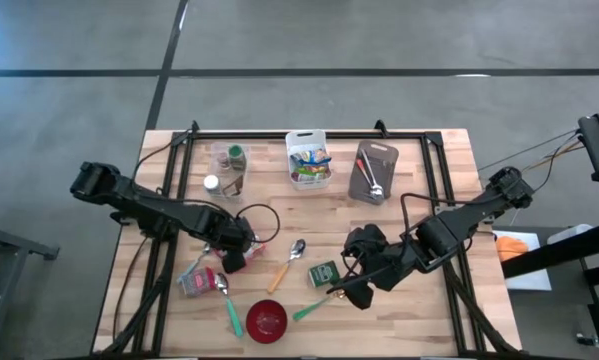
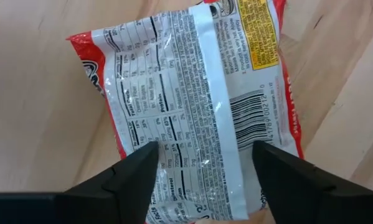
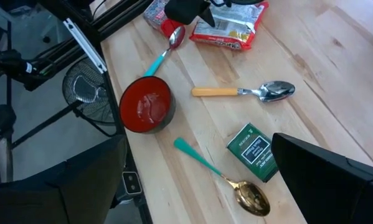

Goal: Pick & Place Food Item
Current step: Put the red noodle pack into the white bin

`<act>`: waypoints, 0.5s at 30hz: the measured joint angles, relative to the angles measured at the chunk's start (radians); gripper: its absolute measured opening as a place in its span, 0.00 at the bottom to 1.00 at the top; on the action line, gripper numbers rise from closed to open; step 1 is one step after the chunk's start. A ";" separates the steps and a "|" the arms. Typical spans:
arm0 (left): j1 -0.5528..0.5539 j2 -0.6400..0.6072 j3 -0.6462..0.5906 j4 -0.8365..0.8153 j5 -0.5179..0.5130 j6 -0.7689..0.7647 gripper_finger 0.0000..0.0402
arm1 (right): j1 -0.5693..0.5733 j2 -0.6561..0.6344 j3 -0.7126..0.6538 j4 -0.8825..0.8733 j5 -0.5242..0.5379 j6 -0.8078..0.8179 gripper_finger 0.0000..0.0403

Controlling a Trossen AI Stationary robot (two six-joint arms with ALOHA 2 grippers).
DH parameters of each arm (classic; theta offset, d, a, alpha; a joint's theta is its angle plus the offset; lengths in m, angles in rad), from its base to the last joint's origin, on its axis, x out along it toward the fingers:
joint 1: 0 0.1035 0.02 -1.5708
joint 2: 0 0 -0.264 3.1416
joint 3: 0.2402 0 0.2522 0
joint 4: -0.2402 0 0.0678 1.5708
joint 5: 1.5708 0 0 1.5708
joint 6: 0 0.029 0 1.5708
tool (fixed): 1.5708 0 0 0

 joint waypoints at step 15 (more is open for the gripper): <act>0.000 -0.001 -0.005 0.012 -0.005 -0.001 0.10 | 0.000 0.000 0.000 0.000 0.000 0.004 0.99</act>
